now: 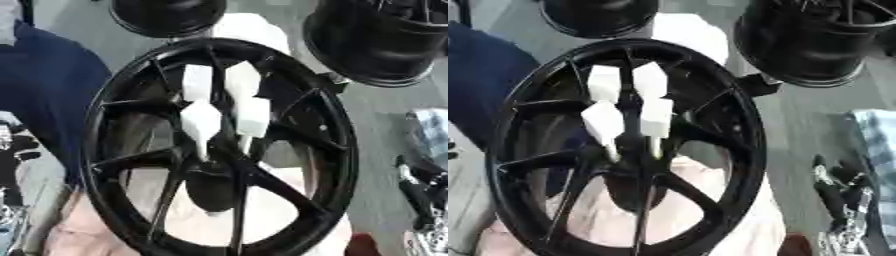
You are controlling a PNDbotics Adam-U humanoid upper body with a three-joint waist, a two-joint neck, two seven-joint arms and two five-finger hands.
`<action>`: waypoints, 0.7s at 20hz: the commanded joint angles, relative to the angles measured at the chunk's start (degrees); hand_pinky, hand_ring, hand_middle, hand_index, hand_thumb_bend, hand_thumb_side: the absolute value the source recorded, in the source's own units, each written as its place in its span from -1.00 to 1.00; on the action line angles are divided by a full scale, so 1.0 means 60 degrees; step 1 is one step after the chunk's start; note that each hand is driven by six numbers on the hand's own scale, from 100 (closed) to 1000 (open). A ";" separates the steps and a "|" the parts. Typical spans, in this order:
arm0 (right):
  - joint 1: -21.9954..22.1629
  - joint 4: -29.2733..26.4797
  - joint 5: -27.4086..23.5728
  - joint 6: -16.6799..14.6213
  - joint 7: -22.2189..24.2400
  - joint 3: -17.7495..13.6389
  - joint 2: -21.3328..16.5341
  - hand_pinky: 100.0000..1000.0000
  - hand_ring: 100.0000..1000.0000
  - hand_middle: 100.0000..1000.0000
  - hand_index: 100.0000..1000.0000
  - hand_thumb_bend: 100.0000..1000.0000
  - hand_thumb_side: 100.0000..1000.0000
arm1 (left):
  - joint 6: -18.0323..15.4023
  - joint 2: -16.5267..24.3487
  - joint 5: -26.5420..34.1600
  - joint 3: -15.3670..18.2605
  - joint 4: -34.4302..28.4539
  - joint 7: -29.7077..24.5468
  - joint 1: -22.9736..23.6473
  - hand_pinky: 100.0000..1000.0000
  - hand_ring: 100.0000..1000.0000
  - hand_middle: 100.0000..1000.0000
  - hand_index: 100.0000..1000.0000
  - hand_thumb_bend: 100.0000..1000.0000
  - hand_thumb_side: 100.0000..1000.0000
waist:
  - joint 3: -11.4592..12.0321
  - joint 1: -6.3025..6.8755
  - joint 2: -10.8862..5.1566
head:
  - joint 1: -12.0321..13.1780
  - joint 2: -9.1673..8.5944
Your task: Pull the pin out of the wheel hub.
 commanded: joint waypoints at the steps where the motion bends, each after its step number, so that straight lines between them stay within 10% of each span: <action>1: -0.0034 -0.0114 0.0065 0.0010 0.0015 -0.0040 -0.0253 0.27 0.35 0.06 0.32 -0.25 -0.76 | -0.0002 0.0148 -0.0044 0.0021 -0.0132 0.0032 -0.0079 -0.02 0.02 -0.17 0.26 -1.00 0.70 | -0.0004 0.0058 -0.0192 | 0.0000 0.0000; 14: 0.0109 -0.2460 0.0858 0.0883 0.0853 -0.0167 -0.1564 0.33 0.44 0.15 0.39 -0.26 -0.77 | 0.0012 0.0448 0.0029 0.0139 -0.0451 0.0139 0.0081 -0.02 0.03 -0.17 0.26 -1.00 0.70 | 0.0026 -0.0164 0.0045 | -0.0309 0.0344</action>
